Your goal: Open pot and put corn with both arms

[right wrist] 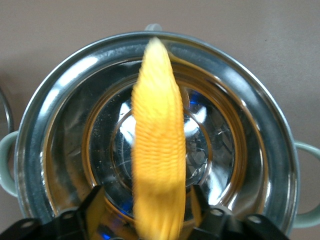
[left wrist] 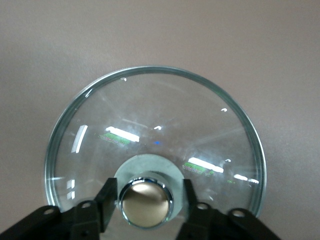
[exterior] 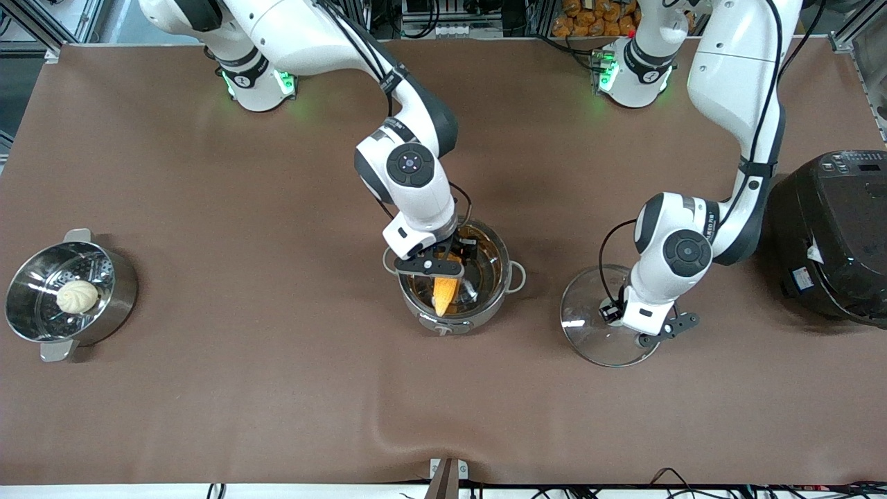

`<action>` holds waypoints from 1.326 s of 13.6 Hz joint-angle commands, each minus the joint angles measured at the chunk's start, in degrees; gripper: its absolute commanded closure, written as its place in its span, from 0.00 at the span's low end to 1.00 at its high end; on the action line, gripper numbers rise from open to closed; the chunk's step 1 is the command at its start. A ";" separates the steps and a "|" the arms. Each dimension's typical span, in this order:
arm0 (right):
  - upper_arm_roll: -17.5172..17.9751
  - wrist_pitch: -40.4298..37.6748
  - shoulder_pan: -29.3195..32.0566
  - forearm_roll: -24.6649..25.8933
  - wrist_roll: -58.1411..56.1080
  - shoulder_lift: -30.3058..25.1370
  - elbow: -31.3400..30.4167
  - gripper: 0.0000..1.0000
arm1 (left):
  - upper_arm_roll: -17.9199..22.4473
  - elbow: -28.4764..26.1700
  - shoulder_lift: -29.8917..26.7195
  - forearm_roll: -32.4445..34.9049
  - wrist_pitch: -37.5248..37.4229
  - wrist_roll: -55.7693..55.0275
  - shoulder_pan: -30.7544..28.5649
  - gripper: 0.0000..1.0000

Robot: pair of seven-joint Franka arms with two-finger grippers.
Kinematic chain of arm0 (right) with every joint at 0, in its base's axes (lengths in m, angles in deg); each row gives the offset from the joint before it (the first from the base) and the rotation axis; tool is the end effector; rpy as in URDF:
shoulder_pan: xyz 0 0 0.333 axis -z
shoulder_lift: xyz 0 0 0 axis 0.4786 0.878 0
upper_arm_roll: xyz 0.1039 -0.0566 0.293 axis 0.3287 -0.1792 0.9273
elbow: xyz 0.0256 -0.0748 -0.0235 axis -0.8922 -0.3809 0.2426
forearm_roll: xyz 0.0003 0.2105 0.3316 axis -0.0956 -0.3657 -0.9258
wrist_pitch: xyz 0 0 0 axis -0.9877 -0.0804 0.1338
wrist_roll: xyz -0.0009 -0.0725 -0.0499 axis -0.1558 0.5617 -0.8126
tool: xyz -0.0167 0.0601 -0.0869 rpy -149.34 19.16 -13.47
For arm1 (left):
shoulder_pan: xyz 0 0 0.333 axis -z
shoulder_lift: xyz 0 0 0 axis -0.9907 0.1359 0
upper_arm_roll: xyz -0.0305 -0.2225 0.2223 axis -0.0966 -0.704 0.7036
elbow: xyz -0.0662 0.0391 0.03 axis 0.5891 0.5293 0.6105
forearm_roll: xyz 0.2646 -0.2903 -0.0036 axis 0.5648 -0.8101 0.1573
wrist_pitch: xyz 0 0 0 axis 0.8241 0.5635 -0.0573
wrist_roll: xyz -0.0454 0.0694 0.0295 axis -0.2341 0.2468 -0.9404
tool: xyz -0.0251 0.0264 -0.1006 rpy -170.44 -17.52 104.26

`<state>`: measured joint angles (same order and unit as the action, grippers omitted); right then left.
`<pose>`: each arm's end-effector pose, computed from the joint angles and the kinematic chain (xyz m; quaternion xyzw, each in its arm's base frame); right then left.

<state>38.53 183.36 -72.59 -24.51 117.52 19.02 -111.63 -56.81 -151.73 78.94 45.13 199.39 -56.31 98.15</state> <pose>0.5515 0.5104 0.3179 -0.9933 0.0758 -0.0373 0.0784 0.6526 -0.1596 0.2414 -0.9811 -0.1875 -0.0453 0.0151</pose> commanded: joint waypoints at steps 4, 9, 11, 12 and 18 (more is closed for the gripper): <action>-2.07 -16.15 8.28 3.45 -5.96 -6.27 1.04 0.00 | -0.39 0.05 -8.76 1.49 -5.07 3.17 -0.41 0.00; -2.61 -21.08 23.04 3.90 -25.98 -17.08 -3.17 0.00 | -0.47 1.19 -22.91 1.40 -20.89 14.15 -2.07 0.00; -2.52 -27.31 28.94 3.46 -33.90 -21.82 -4.67 0.00 | -0.56 3.12 -26.00 1.31 -28.27 18.28 -2.86 0.00; -2.61 -30.82 30.62 3.46 -35.67 -23.76 -4.67 0.00 | -0.56 4.35 -27.32 1.31 -31.78 19.96 -2.87 0.00; -2.61 -41.91 40.65 3.37 -50.63 -34.57 -7.13 0.00 | -1.52 7.26 -35.58 -0.87 -44.72 28.83 -5.22 0.00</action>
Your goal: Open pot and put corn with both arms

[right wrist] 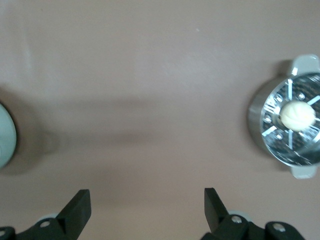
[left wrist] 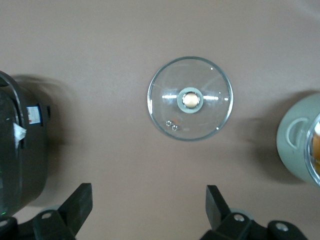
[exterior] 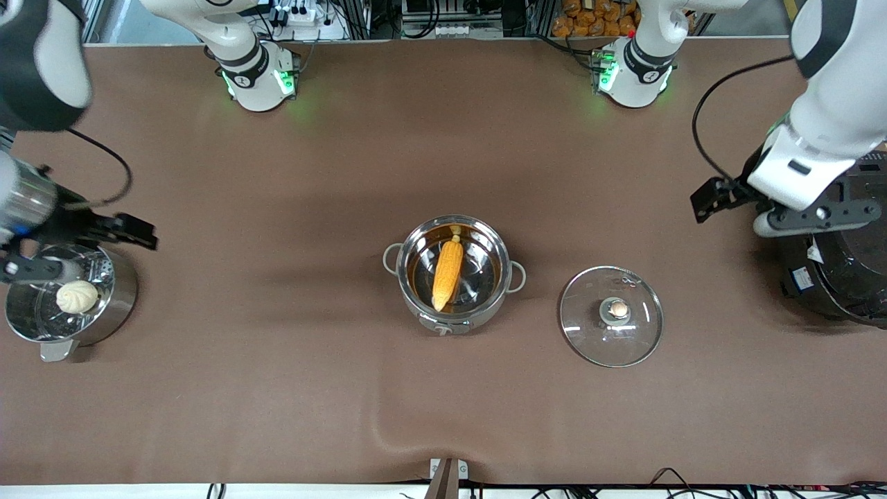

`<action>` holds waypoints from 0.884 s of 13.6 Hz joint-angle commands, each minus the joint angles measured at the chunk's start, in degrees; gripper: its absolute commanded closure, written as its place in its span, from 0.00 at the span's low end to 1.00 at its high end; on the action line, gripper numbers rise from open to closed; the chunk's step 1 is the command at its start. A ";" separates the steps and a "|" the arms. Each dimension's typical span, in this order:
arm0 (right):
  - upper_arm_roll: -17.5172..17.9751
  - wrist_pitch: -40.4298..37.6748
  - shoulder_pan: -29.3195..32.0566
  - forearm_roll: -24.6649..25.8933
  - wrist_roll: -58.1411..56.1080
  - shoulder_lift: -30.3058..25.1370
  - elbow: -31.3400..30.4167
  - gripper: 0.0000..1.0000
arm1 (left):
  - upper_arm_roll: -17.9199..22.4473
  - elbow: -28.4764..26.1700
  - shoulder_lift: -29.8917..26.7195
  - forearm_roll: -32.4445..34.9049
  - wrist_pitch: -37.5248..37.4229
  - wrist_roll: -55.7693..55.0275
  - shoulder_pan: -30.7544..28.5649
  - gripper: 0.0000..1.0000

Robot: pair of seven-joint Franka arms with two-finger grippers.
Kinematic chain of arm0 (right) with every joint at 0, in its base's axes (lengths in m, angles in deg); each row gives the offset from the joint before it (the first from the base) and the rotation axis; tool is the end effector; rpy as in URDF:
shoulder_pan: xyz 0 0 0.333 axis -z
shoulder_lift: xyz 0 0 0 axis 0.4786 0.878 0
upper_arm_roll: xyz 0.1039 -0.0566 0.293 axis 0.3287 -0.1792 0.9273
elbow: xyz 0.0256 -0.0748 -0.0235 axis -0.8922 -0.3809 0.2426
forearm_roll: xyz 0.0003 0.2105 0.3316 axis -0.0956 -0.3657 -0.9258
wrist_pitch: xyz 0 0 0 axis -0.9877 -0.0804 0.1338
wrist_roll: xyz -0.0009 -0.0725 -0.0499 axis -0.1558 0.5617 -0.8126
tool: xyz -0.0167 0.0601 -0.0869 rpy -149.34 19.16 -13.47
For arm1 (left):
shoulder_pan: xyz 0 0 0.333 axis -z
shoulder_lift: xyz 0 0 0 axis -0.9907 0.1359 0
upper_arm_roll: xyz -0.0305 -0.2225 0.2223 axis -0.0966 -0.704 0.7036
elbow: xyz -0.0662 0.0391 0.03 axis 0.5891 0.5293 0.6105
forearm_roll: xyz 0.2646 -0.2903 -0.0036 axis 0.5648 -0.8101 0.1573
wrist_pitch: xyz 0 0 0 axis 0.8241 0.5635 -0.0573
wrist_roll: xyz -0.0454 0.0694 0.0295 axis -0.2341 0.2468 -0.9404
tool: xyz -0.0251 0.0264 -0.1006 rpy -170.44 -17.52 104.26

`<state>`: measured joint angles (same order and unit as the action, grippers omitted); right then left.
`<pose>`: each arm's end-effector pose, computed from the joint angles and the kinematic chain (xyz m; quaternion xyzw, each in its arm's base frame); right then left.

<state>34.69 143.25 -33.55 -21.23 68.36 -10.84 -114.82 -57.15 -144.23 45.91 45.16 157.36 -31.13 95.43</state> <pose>0.6081 0.0019 0.5872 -0.9994 0.0003 0.0349 0.0085 0.5573 -0.1039 0.6030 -0.9992 -0.0139 -0.0272 0.0267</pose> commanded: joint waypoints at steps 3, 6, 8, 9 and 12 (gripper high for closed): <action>1.15 -3.14 2.57 2.28 -2.00 -9.46 -6.84 0.00 | -8.82 4.23 -2.82 -3.82 -8.65 9.81 -11.12 0.00; 1.24 -3.14 5.82 2.82 -7.09 -12.53 -8.59 0.00 | -9.19 6.18 -2.73 -3.20 -10.88 9.82 -11.58 0.00; 1.15 -1.04 6.01 2.82 -7.01 -16.39 -12.53 0.00 | -9.54 6.53 -2.73 -3.20 -12.01 9.74 -11.49 0.00; 1.15 0.89 6.35 2.82 -7.01 -18.24 -15.34 0.00 | -9.72 6.54 -2.91 -3.20 -13.24 9.82 -11.40 0.00; 1.24 0.99 7.15 2.82 -6.66 -19.05 -16.69 0.00 | -9.89 6.54 -2.91 -3.20 -14.66 13.67 -11.49 0.00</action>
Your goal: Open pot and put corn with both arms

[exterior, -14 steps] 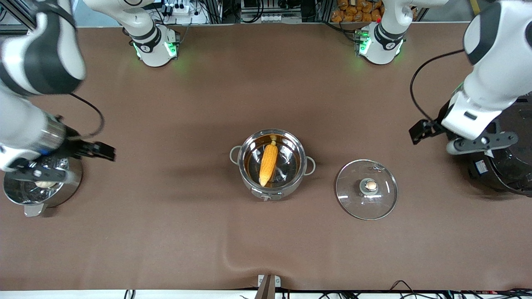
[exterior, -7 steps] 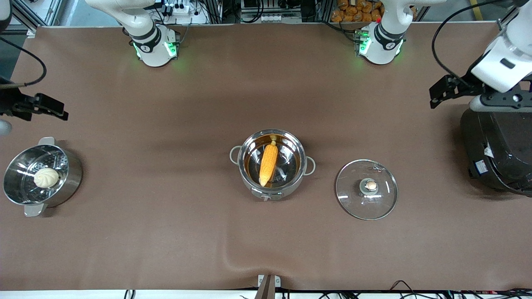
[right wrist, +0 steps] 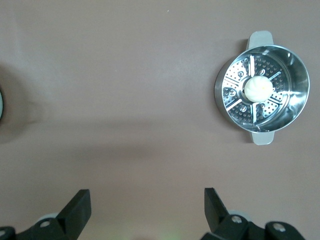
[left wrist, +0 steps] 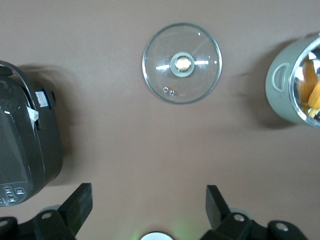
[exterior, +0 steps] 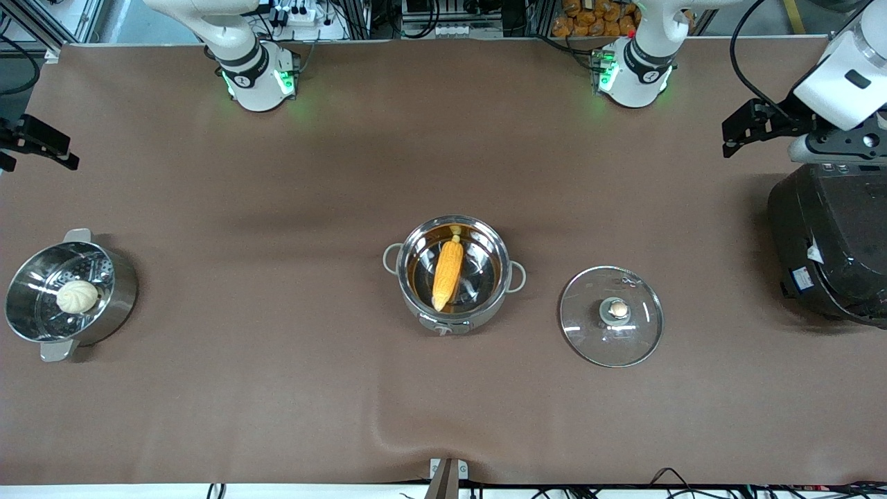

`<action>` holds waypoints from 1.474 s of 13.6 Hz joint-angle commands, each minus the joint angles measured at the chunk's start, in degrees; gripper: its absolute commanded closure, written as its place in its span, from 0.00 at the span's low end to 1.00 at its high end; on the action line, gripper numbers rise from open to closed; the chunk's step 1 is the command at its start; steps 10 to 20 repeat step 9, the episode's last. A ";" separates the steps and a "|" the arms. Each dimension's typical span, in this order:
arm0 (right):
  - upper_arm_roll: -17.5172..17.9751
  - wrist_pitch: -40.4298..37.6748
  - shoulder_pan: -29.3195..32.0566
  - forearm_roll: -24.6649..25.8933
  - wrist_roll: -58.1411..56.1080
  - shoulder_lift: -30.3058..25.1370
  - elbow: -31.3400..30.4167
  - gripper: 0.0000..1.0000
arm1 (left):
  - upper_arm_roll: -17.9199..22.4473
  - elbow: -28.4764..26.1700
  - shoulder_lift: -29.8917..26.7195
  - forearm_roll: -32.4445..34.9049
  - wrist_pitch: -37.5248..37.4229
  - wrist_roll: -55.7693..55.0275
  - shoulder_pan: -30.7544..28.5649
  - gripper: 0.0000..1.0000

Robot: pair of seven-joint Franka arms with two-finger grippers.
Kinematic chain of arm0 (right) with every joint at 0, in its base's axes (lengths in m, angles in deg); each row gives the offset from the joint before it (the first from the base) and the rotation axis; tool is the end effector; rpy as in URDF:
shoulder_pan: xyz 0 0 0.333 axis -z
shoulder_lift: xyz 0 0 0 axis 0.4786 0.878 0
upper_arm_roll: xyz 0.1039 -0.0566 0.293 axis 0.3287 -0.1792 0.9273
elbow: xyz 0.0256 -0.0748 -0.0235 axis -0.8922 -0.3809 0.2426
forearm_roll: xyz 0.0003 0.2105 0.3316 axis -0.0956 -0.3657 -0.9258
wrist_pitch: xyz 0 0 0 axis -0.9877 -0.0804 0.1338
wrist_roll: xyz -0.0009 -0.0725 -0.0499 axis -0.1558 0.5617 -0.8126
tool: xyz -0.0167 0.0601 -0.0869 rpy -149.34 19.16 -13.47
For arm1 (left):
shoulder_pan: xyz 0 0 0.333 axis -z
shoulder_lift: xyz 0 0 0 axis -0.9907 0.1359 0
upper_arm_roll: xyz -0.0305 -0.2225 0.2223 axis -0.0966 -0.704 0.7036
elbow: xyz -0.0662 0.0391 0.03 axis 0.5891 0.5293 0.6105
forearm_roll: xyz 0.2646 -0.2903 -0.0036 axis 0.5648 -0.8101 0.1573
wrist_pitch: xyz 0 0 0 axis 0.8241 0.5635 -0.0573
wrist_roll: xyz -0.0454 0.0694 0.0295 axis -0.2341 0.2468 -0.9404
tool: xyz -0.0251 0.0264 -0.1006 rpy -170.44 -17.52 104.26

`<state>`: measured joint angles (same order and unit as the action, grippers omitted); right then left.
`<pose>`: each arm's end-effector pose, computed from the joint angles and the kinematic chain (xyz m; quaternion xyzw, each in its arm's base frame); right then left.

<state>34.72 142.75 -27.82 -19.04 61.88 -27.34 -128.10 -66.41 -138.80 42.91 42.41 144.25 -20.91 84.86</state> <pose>0.5160 -0.0613 0.6402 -0.9999 -0.0060 0.0115 0.0046 0.5212 -0.0904 0.6558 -0.9979 0.0602 0.0187 0.0125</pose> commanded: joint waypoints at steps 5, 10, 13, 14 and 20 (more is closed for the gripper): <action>1.29 0.43 1.42 0.80 1.84 -2.64 -3.23 0.00 | -0.46 1.18 0.09 -0.45 -1.55 3.73 -1.00 0.00; 1.20 0.34 1.86 1.07 1.76 -2.47 -3.23 0.00 | -0.28 1.19 0.26 -0.54 -1.55 3.65 -0.91 0.00; 1.20 0.34 1.86 1.07 1.76 -2.47 -3.23 0.00 | -0.28 1.19 0.26 -0.54 -1.55 3.65 -0.91 0.00; 1.20 0.34 1.86 1.07 1.76 -2.47 -3.23 0.00 | -0.28 1.19 0.26 -0.54 -1.55 3.65 -0.91 0.00; 1.20 0.34 1.86 1.07 1.76 -2.47 -3.23 0.00 | -0.28 1.19 0.26 -0.54 -1.55 3.65 -0.91 0.00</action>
